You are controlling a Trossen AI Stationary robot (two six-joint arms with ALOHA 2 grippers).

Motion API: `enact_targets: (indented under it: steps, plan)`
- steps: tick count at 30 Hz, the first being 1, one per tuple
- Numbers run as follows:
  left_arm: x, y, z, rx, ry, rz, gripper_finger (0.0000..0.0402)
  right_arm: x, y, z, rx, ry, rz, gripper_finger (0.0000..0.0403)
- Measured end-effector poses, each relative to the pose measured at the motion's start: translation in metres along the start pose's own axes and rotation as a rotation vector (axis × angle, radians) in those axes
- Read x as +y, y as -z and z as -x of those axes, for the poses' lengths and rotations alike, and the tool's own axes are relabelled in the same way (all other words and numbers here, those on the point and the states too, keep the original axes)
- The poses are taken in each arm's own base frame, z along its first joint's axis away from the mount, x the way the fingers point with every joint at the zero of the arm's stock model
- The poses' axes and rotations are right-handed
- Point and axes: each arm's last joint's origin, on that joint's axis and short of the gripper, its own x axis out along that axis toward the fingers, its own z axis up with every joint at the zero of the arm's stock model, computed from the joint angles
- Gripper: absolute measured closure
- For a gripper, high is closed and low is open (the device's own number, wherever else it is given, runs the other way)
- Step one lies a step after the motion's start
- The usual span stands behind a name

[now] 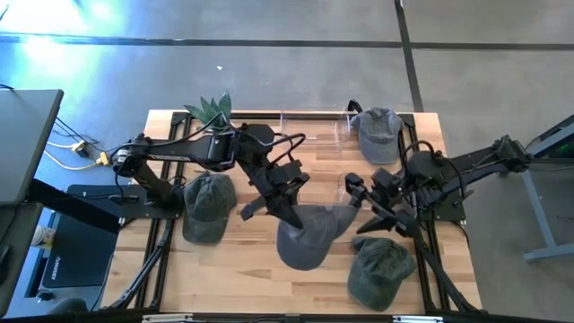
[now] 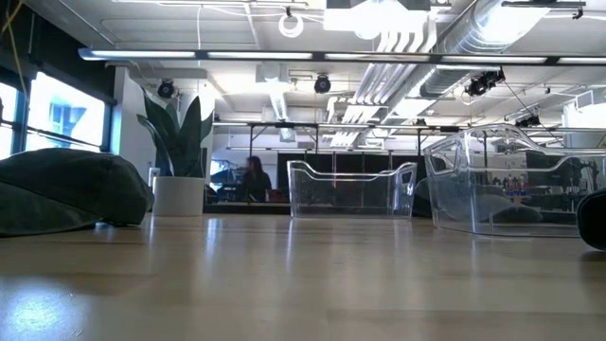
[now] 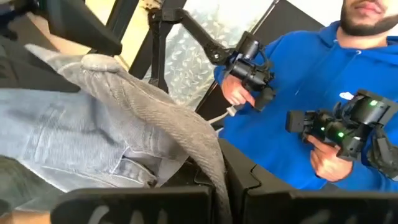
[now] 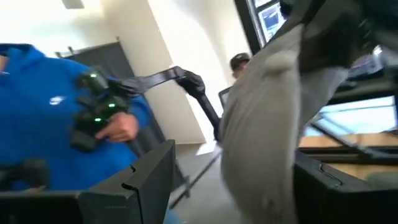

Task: Pick & Place hat
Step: Put the bottom gray cap into the top transparent bin

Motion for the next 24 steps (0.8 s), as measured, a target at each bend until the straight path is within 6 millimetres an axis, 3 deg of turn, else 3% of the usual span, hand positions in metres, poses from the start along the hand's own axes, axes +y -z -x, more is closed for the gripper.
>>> enact_targets:
  steps: [5,9,13,19,24]
  plan:
    - [-0.002,0.000,0.002,0.004,-0.006,0.006,0.0401,-0.014,0.008,-0.010,0.036,0.015,0.011,0.0173]
    - [0.003,0.002,0.005,0.027,-0.023,0.030,0.0401,-0.015,0.008,-0.018,0.037,-0.117,0.010,0.0197]
    - [0.006,0.000,0.010,0.029,-0.010,0.027,0.0401,-0.012,0.005,-0.018,0.030,-0.199,-0.002,0.0257]
    - [0.004,0.000,0.010,0.047,0.061,-0.003,0.0401,-0.007,0.000,-0.016,0.053,-0.245,-0.002,0.0387]
    - [0.004,0.001,0.011,0.061,0.097,-0.113,0.0401,-0.003,-0.020,-0.015,0.100,-0.211,0.020,0.0376]
